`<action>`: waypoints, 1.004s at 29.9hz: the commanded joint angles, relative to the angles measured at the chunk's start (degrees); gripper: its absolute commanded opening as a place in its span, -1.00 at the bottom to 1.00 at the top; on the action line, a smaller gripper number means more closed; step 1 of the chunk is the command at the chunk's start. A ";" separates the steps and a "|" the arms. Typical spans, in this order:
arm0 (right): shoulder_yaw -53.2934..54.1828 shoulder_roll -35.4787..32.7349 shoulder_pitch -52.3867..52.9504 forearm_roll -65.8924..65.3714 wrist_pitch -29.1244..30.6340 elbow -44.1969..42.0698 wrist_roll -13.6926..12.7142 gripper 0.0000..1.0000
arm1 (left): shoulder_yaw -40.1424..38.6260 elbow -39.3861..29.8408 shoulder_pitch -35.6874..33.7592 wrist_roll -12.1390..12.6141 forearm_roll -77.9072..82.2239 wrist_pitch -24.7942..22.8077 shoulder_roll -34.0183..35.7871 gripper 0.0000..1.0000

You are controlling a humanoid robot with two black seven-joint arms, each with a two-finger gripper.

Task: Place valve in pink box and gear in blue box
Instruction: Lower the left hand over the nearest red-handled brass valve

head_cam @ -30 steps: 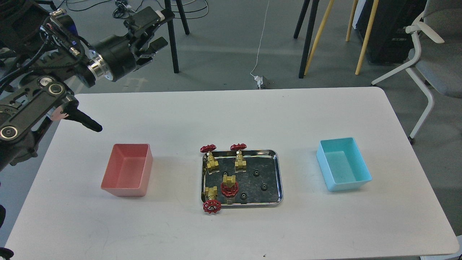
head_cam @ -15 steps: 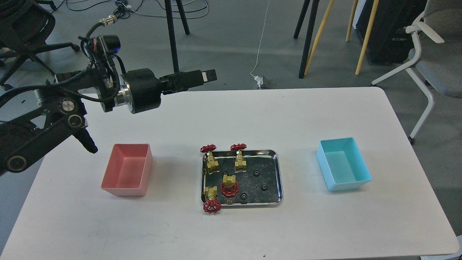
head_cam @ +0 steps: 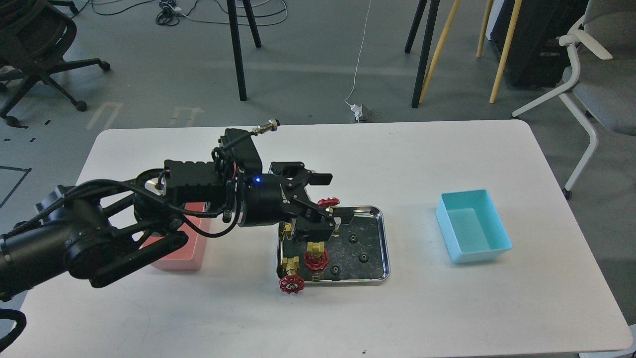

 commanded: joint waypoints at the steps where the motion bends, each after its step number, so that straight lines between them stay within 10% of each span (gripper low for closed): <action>1: -0.13 -0.01 0.24 0.00 0.00 0.08 -0.10 0.98 | 4.45 5.61 1.61 -0.15 2.81 8.67 -3.01 0.86; 14: -0.40 -0.89 0.33 -0.09 0.00 0.26 -0.19 0.98 | 6.99 19.77 7.95 -5.25 2.55 20.55 -5.30 0.86; 30: -0.48 -1.68 0.33 -0.26 0.00 0.26 -0.19 0.98 | 10.24 31.11 6.81 -5.34 2.90 20.73 -14.18 0.87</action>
